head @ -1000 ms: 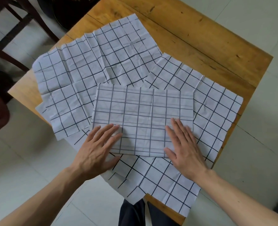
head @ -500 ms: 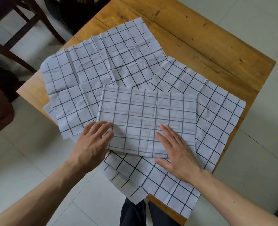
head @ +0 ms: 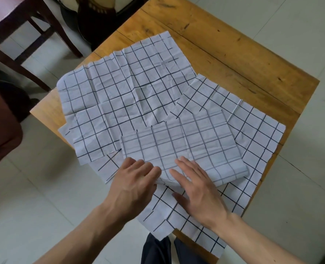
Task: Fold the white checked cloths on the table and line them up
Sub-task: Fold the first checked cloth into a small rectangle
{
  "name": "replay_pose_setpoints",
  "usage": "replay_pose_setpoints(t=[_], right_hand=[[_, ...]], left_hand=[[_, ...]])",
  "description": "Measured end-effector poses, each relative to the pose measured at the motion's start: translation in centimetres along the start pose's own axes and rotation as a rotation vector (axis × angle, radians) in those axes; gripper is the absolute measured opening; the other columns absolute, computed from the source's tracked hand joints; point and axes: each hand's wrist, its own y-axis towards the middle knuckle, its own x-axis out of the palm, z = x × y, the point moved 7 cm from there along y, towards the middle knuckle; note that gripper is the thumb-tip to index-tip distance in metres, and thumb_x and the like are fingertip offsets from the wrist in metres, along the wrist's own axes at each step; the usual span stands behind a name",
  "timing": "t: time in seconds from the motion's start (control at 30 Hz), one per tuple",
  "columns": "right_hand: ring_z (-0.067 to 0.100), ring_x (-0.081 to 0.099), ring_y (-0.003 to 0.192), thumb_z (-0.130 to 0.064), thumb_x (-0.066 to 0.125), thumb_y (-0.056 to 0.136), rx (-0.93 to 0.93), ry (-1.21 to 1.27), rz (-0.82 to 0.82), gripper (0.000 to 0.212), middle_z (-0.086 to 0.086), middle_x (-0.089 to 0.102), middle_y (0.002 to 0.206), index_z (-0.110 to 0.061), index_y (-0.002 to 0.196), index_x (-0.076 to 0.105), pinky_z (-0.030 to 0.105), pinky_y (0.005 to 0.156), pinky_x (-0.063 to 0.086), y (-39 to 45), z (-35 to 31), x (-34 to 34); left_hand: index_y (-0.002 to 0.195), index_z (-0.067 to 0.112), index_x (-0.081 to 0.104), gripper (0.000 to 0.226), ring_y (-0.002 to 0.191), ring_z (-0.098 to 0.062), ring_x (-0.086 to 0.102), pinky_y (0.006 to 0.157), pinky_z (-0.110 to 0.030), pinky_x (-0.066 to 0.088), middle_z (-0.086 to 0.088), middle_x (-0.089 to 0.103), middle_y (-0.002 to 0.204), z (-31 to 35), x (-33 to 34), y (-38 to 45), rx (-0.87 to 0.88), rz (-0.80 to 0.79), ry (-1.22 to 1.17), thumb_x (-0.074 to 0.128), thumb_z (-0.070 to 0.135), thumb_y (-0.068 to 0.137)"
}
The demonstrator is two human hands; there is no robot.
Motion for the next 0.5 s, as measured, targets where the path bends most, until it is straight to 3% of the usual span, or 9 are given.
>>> replay_pose_setpoints(t=[0.13, 0.23, 0.37, 0.5], right_hand=[[0.023, 0.052, 0.13, -0.02, 0.055, 0.096, -0.006, 0.05, 0.147, 0.025, 0.004, 0.065, 0.127, -0.016, 0.115, 0.07, 0.042, 0.108, 0.044, -0.4, -0.1, -2.4], [0.021, 0.061, 0.116, -0.013, 0.045, 0.092, -0.031, 0.074, 0.19, 0.033, 0.0, 0.072, 0.11, -0.014, 0.106, 0.075, 0.041, 0.097, 0.052, -0.7, 0.4, -3.7], [0.019, 0.06, 0.116, 0.003, 0.038, 0.08, -0.027, 0.161, 0.273, 0.048, 0.0, 0.072, 0.107, -0.01, 0.106, 0.076, 0.037, 0.098, 0.05, -1.5, 2.2, -5.7], [0.022, 0.063, 0.113, 0.016, 0.049, 0.081, -0.032, 0.205, 0.39, 0.042, 0.004, 0.073, 0.107, -0.005, 0.104, 0.077, 0.036, 0.098, 0.051, -2.3, 4.0, -7.8]], left_hand=[[0.083, 0.017, 0.06, 0.012, 0.06, -0.019, 0.046, 0.062, -0.035, 0.041, 0.004, 0.053, 0.07, 2.4, -0.3, 0.8, 0.034, 0.02, -0.069, 0.07, 0.012, 0.078], [0.085, 0.019, 0.061, 0.012, 0.065, -0.016, 0.048, 0.066, -0.029, 0.038, 0.006, 0.056, 0.073, 3.2, -0.6, 1.1, 0.066, 0.015, -0.18, 0.07, 0.018, 0.077], [0.092, 0.024, 0.065, 0.022, 0.077, -0.013, 0.056, 0.073, -0.027, 0.04, 0.012, 0.063, 0.083, 1.0, 0.2, 1.3, -0.006, -0.066, -0.273, 0.074, 0.032, 0.073], [0.087, 0.024, 0.068, 0.039, 0.081, -0.017, 0.06, 0.073, -0.029, 0.041, 0.011, 0.067, 0.087, -2.2, 2.2, 1.8, -0.105, -0.168, -0.195, 0.093, 0.019, 0.058]])
